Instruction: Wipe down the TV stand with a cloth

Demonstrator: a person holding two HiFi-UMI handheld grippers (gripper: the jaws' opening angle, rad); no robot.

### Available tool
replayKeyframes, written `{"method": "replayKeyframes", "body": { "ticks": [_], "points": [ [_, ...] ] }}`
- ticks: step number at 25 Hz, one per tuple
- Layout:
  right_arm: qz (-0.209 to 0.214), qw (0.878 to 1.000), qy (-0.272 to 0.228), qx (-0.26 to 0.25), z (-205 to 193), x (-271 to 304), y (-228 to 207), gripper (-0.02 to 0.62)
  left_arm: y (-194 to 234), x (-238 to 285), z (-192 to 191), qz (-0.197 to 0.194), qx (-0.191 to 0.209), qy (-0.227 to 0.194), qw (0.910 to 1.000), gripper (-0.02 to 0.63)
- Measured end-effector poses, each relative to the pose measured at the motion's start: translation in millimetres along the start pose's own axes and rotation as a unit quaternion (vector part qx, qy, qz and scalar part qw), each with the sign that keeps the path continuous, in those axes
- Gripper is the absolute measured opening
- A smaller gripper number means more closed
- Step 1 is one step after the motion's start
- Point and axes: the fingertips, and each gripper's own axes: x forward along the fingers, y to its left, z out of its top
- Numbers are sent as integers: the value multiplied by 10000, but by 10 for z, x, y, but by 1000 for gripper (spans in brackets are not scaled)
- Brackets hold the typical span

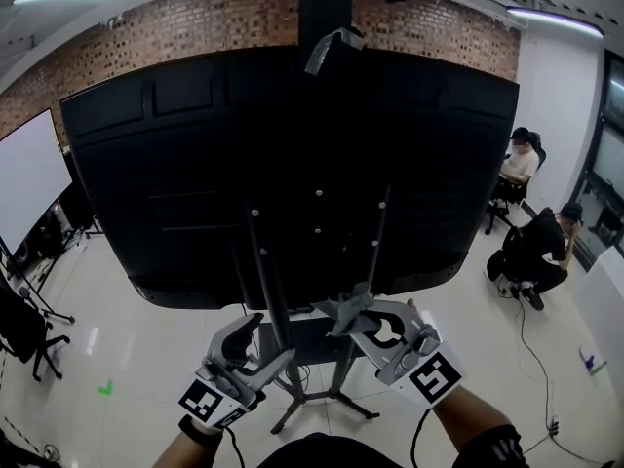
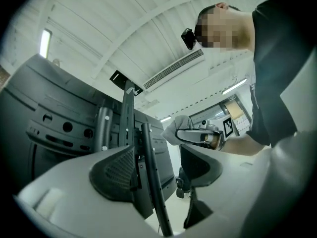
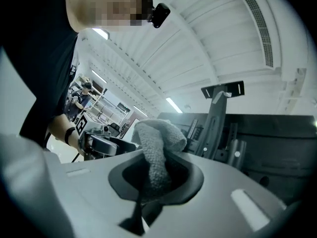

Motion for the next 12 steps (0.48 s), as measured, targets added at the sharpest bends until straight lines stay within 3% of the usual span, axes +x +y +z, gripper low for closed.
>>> {"method": "replayKeyframes", "body": {
  "ticks": [5,12],
  "points": [
    [-112,9939,436,-1002,161,148,-389,37,81,327,479,-221,537,-318,9978,313],
    [-223,9819,170,-1871,757,516,-979,38,213,789,1022,-456,1362,-419,9887,313]
  ]
}}
